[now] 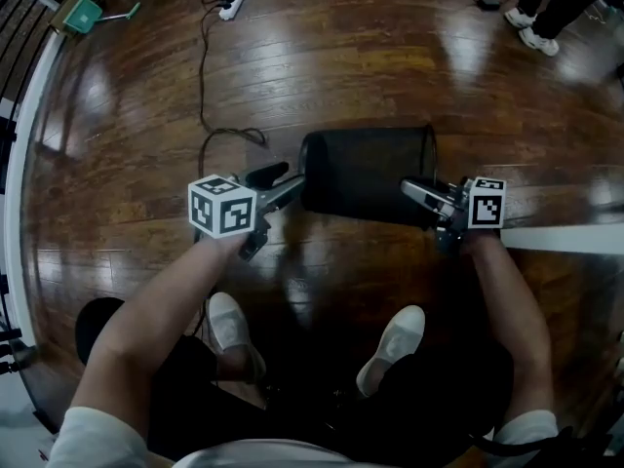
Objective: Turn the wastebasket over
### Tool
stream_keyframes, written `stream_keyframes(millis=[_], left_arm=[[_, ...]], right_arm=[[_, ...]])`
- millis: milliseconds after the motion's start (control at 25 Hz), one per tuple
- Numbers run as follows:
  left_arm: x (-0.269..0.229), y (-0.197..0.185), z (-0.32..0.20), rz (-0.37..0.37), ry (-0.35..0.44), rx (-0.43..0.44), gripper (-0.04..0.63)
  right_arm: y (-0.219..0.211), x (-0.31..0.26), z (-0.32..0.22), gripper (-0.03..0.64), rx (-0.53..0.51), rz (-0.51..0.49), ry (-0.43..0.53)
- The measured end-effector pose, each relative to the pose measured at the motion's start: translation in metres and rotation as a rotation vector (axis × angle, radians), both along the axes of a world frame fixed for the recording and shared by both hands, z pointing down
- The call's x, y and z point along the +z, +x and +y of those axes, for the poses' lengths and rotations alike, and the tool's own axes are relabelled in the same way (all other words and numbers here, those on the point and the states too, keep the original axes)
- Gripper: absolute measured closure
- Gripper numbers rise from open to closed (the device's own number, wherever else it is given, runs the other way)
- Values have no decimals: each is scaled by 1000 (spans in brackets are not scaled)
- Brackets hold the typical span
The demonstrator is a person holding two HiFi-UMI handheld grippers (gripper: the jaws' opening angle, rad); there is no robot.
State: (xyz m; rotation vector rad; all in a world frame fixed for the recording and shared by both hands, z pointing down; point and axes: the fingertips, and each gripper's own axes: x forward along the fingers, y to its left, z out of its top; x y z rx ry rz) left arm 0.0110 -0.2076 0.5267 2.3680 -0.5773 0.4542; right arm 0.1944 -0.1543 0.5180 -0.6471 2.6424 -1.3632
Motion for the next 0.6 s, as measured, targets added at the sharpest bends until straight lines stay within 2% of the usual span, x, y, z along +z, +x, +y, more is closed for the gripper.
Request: stream_keyframes(millis=[200,400,600], left_arm=[[26,11,2,39,-52,-57,380],[40,14,3,60,-90,-66,380],[42,14,2,90,-111,-62,374]], right_arm=[[3,13,8,594,1,9,-10],[0,10,8,586,1,30,-10],[13,16,8,479,52,193,-22]])
